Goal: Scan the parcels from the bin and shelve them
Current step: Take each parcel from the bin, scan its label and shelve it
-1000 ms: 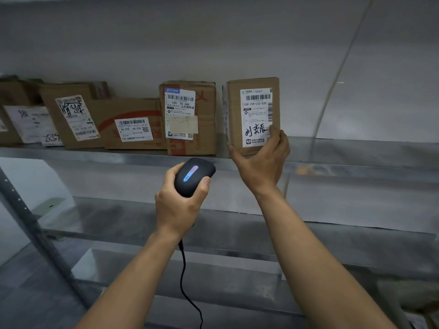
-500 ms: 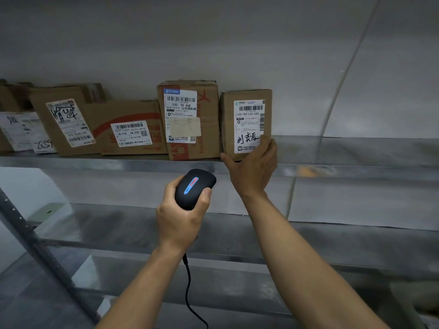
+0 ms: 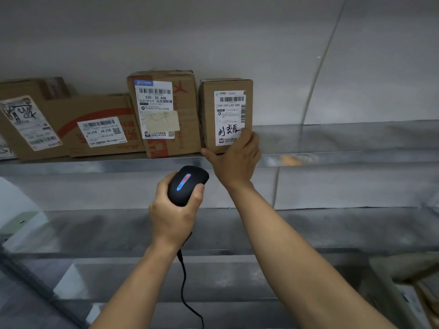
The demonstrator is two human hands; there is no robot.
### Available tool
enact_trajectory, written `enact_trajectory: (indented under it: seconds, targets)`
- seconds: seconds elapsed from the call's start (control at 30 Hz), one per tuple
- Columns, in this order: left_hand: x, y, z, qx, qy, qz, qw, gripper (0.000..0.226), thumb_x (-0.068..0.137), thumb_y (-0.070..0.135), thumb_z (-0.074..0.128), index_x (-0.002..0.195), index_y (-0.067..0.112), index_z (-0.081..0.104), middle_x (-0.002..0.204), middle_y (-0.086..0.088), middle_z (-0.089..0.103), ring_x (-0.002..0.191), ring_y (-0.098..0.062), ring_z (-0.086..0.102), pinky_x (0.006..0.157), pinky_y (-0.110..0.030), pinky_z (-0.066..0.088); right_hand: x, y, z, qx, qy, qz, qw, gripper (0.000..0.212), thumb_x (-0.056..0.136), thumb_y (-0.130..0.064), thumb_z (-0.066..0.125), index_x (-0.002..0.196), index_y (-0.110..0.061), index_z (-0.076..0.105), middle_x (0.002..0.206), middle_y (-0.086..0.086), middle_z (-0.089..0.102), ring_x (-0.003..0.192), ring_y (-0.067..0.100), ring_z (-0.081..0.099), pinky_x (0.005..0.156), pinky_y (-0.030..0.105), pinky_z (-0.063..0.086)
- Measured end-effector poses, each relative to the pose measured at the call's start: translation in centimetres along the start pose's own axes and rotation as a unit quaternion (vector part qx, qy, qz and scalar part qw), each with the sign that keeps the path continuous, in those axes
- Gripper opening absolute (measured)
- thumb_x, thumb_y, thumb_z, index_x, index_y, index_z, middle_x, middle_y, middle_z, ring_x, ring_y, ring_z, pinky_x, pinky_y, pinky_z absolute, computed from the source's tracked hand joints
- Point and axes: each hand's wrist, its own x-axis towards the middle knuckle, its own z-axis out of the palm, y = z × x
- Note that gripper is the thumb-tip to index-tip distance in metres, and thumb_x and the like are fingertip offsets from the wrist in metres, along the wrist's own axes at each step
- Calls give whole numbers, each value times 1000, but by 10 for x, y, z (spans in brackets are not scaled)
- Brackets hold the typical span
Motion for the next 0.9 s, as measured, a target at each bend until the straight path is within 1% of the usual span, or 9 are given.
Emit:
enact_trajectory:
  seconds: [0.13, 0.23, 0.37, 0.43, 0.53, 0.63, 0.73, 0.8, 0.9]
  targets:
    - [0, -2, 6, -13, -15, 6, 1000, 69, 68, 67, 75, 125, 30, 62, 102, 8, 73, 81, -27, 74, 72, -52, 62, -4, 9, -8, 22, -27, -24, 999, 114, 67, -69, 80, 146, -7, 26, 152, 24, 30, 141, 40, 32, 113, 51, 35]
    - [0, -3, 15, -19, -32, 10, 999, 70, 69, 67, 75, 126, 29, 62, 103, 9, 72, 83, -26, 74, 70, -52, 63, -6, 19, -23, 43, -37, -31, 998, 100, 78, -59, 78, 147, -5, 31, 156, 22, 27, 146, 37, 26, 114, 52, 35]
    - [-3, -3, 32, -31, -61, 16, 998, 69, 70, 67, 76, 127, 30, 61, 104, 10, 71, 86, -25, 73, 71, -52, 63, -11, 39, -52, 63, -32, -57, 996, 68, 91, -43, 70, 145, -14, 41, 150, 19, 34, 141, 34, 35, 109, 51, 42]
    - [-6, -4, 44, -39, -83, 16, 996, 68, 71, 67, 76, 126, 31, 61, 105, 9, 71, 85, -27, 73, 71, -53, 63, -14, 54, -66, 65, -21, -65, 996, 60, 93, -37, 67, 145, -15, 45, 145, 19, 38, 137, 33, 40, 107, 50, 44]
    - [-15, -2, 67, -54, -122, 15, 991, 66, 71, 66, 76, 126, 31, 62, 104, 9, 71, 83, -27, 73, 71, -53, 63, -20, 85, -92, 52, -15, -44, 998, 56, 95, -33, 63, 145, -14, 46, 143, 16, 41, 133, 30, 43, 106, 48, 45]
    - [-32, 2, 97, -71, -182, 12, 981, 64, 72, 63, 78, 126, 32, 61, 103, 13, 70, 85, -22, 73, 73, -51, 63, -32, 122, -123, 12, -1, -8, 1000, 55, 94, -35, 58, 144, -14, 47, 140, 13, 44, 127, 26, 47, 103, 45, 47]
    - [-50, 7, 125, -92, -238, 4, 967, 58, 75, 58, 81, 124, 35, 60, 104, 18, 70, 90, -14, 72, 76, -50, 63, -44, 154, -153, -27, 5, 31, 999, 54, 95, -32, 59, 145, -13, 46, 139, 13, 44, 124, 27, 49, 101, 42, 48]
    - [-67, 13, 148, -97, -273, 6, 957, 52, 78, 49, 85, 122, 35, 60, 102, 21, 69, 91, -3, 70, 80, -47, 63, -52, 177, -176, -46, 14, 65, 997, 54, 97, -30, 60, 146, -13, 44, 140, 12, 43, 125, 27, 47, 101, 36, 44]
    - [-99, 24, 181, -105, -309, 6, 945, 54, 75, 51, 84, 122, 36, 61, 103, 21, 69, 91, -4, 70, 80, -47, 63, -63, 210, -210, -65, 19, 107, 992, 55, 99, -28, 60, 148, -13, 41, 142, 10, 41, 126, 22, 46, 98, 21, 33]
